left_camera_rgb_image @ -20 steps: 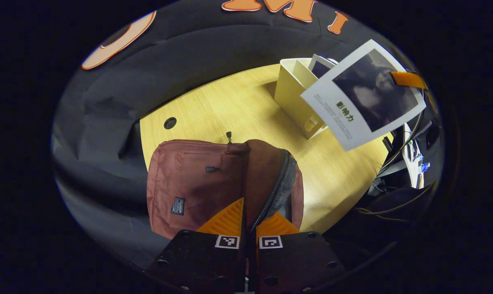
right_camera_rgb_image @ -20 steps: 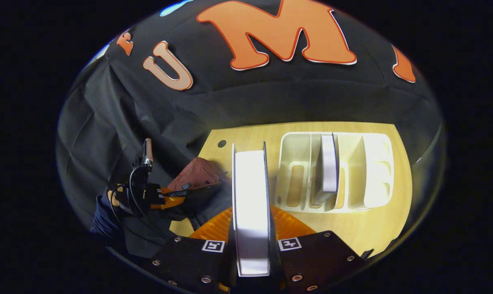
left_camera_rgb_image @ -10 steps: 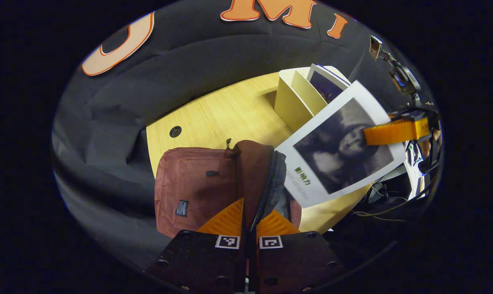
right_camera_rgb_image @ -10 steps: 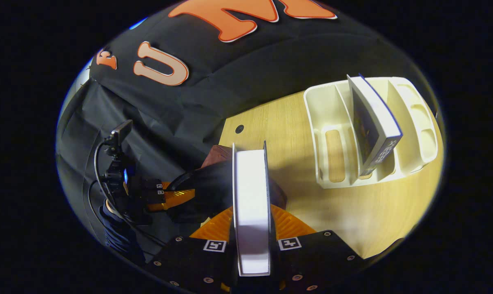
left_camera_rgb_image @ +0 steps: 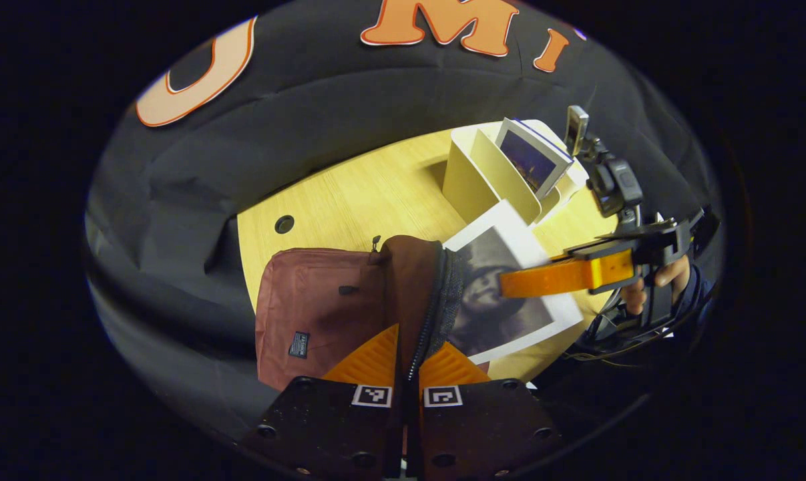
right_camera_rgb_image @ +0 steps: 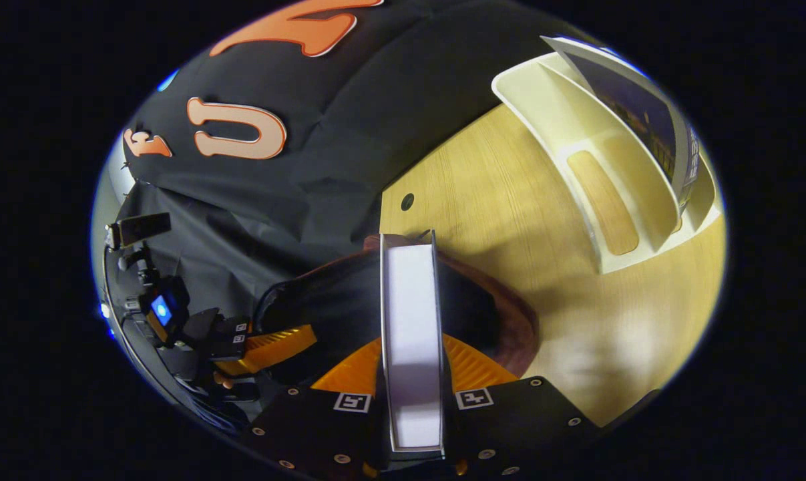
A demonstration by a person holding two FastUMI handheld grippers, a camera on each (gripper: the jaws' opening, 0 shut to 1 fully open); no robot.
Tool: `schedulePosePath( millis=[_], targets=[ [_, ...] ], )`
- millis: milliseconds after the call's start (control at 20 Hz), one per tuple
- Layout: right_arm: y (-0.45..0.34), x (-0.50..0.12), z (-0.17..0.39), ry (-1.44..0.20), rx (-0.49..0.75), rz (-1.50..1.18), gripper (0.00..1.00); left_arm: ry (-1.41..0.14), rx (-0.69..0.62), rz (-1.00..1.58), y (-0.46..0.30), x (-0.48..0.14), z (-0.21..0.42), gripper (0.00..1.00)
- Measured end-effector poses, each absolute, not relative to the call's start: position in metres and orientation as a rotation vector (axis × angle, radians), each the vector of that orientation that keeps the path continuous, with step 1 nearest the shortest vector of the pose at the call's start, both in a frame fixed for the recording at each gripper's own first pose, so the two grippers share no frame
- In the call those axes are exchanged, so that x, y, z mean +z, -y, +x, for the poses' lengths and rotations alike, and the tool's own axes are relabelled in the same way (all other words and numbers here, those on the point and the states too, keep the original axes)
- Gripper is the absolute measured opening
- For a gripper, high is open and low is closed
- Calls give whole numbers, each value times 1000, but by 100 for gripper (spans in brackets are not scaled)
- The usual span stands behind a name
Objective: Open the schoolbag, grab two books from the bookshelf and put them into the schoolbag.
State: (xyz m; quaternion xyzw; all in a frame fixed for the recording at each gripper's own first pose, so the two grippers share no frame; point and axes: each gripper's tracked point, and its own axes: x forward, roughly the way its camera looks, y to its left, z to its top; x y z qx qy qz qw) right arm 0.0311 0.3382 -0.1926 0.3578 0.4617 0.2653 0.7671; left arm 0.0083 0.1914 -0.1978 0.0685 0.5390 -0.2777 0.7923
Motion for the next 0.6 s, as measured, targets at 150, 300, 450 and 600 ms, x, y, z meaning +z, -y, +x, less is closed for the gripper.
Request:
schedulePosePath(
  millis=[150, 300, 450, 600],
  targets=[
    [-350, -200, 38, -997, 543, 856, 31, -1130, -625, 134, -178, -186, 7, 4],
    [-366, -212, 44, -986, 534, 869, 31, -1116, -640, 121, -171, -179, 3, 4],
    [-380, -227, 50, -982, 499, 911, 32, -1117, -647, 88, -165, -179, -1, 4],
    [-399, -243, 48, -990, 484, 929, 34, -1125, -645, 72, -162, -183, -5, 4]
  ],
)
